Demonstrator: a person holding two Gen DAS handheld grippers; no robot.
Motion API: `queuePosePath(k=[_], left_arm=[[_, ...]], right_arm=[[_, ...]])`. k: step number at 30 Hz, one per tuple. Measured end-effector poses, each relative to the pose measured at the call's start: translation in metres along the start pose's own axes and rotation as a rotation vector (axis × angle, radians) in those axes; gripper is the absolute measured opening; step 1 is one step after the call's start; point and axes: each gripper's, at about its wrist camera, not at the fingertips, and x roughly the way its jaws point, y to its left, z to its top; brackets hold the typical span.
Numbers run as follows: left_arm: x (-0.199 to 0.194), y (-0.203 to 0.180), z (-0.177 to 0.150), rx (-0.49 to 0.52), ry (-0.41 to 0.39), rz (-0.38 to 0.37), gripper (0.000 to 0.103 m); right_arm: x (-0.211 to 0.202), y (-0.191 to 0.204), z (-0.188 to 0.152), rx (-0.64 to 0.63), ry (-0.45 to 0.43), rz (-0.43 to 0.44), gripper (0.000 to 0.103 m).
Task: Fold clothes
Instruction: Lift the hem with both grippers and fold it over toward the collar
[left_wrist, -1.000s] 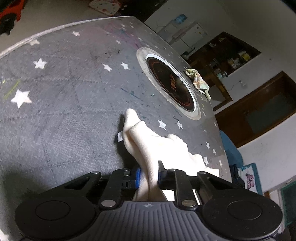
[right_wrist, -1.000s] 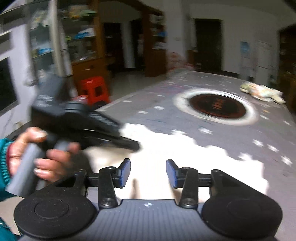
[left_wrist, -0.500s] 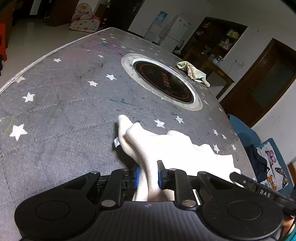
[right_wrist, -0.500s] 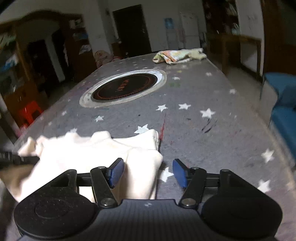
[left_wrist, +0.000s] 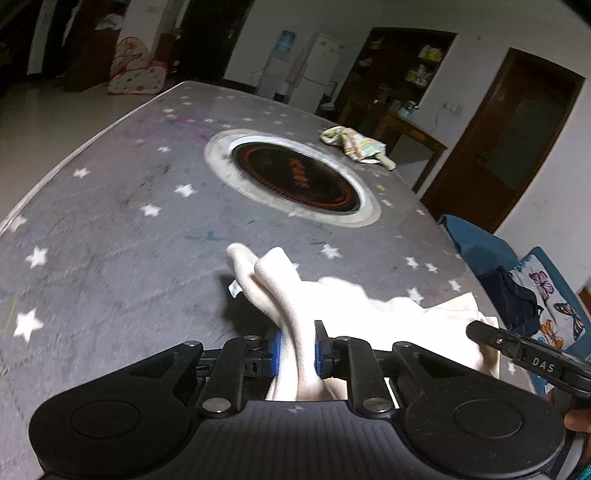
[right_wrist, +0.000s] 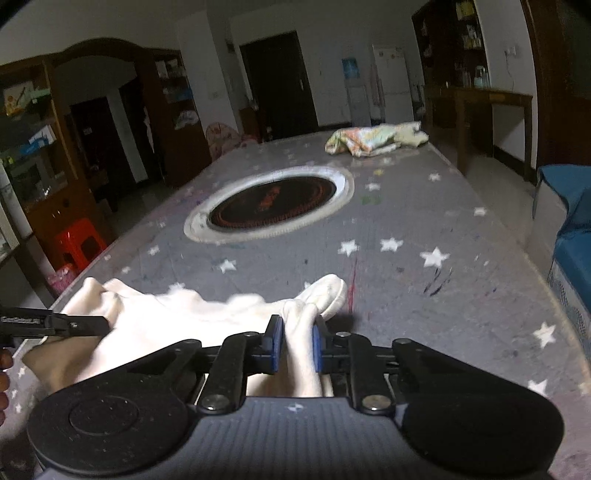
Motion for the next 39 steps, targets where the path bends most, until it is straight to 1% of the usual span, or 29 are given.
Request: queuePosePath(k=[6, 13, 21, 26, 31, 39], left_arm=[[0.003, -0.026, 0.010, 0.058, -0.007, -0.037, 0.018], [0.015, -0.057, 0.018, 0.103, 0.002, -0.085, 0.015], [0.036, -0.096, 0.020, 0.154, 0.024, -0.135, 0.013], [0.045, -0.113, 0.024, 0.177, 0.023, -0.149, 0.013], [0.059, -0.125, 0.028, 0.198, 0.030, -0.140, 0.013], [0.080, -0.134, 0.025, 0.243, 0.048, -0.091, 0.013]], right_arm=[[-0.025, 0.000, 0.013, -0.031, -0.068, -0.023, 0.008], [-0.048, -0.010, 0.026, -0.057, -0.126, -0.075, 0.008], [-0.064, -0.031, 0.036, -0.072, -0.156, -0.153, 0.008], [-0.068, -0.043, 0.040, -0.075, -0.168, -0.190, 0.008], [-0.069, -0.056, 0.043, -0.061, -0.175, -0.219, 0.008], [-0.050, -0.079, 0.038, -0.029, -0.127, -0.267, 0.008]])
